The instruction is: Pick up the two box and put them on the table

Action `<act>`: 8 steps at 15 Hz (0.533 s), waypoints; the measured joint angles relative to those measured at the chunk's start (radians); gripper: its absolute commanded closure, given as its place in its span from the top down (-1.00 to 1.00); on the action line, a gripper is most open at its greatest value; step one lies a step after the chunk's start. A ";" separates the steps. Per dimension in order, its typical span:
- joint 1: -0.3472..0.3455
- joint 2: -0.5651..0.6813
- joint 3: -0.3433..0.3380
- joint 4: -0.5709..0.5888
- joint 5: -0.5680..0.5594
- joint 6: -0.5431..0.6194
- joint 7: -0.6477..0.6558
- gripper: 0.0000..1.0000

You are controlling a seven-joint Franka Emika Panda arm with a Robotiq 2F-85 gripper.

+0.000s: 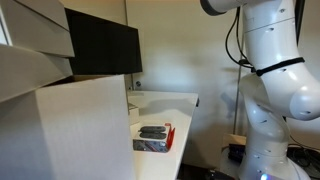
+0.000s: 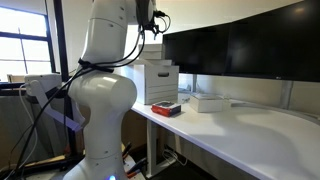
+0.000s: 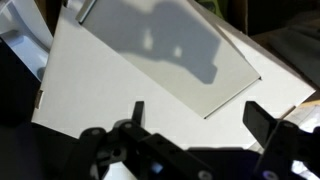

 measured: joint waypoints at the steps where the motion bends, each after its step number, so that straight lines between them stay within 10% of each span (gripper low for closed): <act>1: 0.008 0.018 -0.003 0.033 -0.016 -0.045 -0.045 1.00; 8: 0.039 0.093 -0.013 0.160 -0.059 -0.267 -0.375 1.00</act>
